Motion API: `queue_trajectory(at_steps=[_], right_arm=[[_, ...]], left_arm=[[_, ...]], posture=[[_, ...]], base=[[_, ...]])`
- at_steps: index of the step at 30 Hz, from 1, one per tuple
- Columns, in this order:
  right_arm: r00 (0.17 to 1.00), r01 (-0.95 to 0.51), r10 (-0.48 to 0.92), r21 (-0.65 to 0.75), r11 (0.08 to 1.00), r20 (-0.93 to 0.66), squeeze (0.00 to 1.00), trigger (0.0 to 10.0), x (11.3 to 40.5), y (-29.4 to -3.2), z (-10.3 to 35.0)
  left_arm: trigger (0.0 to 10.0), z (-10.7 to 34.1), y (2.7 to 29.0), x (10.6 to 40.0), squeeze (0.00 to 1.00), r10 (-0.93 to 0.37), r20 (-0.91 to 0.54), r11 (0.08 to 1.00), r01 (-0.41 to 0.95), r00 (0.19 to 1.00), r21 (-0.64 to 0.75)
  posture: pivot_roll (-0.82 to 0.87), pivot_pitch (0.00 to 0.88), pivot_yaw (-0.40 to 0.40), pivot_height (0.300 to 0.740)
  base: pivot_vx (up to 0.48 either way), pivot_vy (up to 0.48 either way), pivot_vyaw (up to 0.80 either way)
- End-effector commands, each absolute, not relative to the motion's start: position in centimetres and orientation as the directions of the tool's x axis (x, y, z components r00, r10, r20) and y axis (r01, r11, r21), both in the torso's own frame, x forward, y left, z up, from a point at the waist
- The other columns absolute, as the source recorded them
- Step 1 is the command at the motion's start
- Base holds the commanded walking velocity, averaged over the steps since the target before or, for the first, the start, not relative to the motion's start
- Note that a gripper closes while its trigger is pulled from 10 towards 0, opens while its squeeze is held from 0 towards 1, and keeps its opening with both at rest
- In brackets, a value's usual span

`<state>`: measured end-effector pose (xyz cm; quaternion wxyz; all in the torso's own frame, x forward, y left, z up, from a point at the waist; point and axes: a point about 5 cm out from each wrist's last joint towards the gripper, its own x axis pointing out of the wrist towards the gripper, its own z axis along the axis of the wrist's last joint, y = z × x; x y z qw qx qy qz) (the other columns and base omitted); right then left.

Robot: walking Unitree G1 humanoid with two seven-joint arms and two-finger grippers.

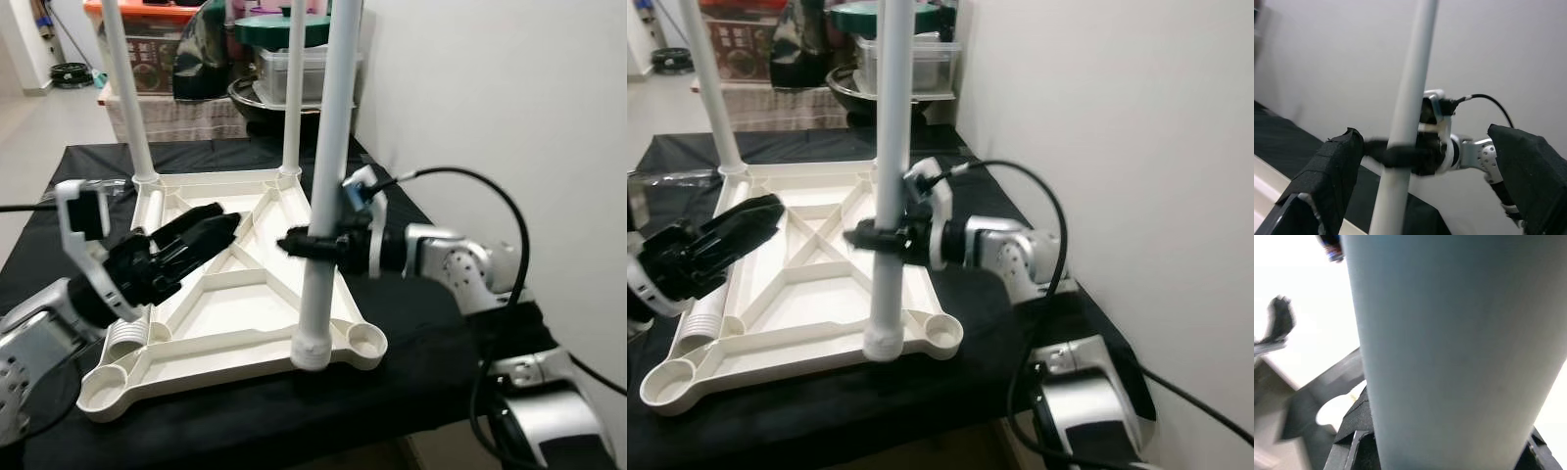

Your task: Building children table

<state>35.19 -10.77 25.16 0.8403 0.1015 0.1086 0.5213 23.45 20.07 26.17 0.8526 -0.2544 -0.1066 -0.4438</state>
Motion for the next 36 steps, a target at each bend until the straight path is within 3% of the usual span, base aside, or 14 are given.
queue_trajectory(at_steps=[1,2,7,14,19,27,29,32,36], right_arm=[[0.536,-0.813,0.843,0.241,0.53,-0.043,0.0,0.0,36.2,-11.7,25.8],[0.622,-0.759,0.783,0.235,0.607,-0.012,0.0,0.0,37.0,-12.4,26.1],[0.733,-0.673,0.672,0.264,0.692,0.107,0.0,0.0,37.7,-12.6,27.3],[0.685,-0.723,0.701,0.296,0.623,0.197,0.0,0.0,36.6,-9.6,28.5],[0.589,-0.804,0.76,0.285,0.521,0.273,0.0,0.0,34.9,-5.7,29.6],[0.527,-0.846,0.792,0.28,0.453,0.31,0.0,0.0,33.4,-3.5,29.9],[0.461,-0.882,0.828,0.267,0.388,0.32,0.0,0.0,32.1,-2.6,30.0],[0.438,-0.892,0.842,0.266,0.365,0.316,0.0,0.0,31.6,-2.3,29.8],[0.416,-0.899,0.86,0.277,0.34,0.296,0.0,0.0,30.7,-1.7,29.0]], left_arm=[[10.0,26.0,20.2,23.1,0.0,-0.666,0.411,0.528,0.783,0.622,-0.329],[10.0,25.3,20.2,23.1,0.0,-0.637,0.397,0.569,0.75,0.661,-0.337],[10.0,23.6,20.0,23.1,0.0,-0.587,0.336,0.645,0.676,0.737,-0.356],[10.0,21.7,19.3,23.6,0.0,-0.622,0.18,0.706,0.645,0.762,-0.292],[10.0,20.2,18.7,24.9,0.0,-0.627,0.019,0.771,0.624,0.779,-0.129],[10.0,19.4,18.0,25.8,0.0,-0.618,-0.045,0.786,0.619,0.784,-0.012],[10.0,19.3,18.0,26.3,0.0,-0.602,-0.035,0.799,0.602,0.798,0.0],[10.0,19.2,18.0,26.5,0.0,-0.597,-0.035,0.801,0.598,0.801,0.027],[10.0,19.3,17.8,26.9,0.0,-0.587,-0.027,0.798,0.584,0.809,0.148]], posture=[[0.04,0.0,-0.087,0.74],[0.04,0.0,-0.087,0.74],[0.04,0.0,-0.085,0.74],[0.05,0.0,-0.078,0.74],[0.04,0.0,-0.064,0.74],[0.04,0.0,-0.057,0.74],[0.03,0.0,-0.056,0.74],[0.03,0.0,-0.055,0.74],[0.04,0.0,-0.053,0.74]], base=[[0.0,0.0,0.0],[0.0,0.0,0.0],[0.0,0.0,0.0],[0.0,0.0,0.0],[0.0,0.0,0.0],[0.0,0.0,0.0],[0.0,0.0,0.0],[0.0,0.0,0.0],[0.0,0.0,0.0]])
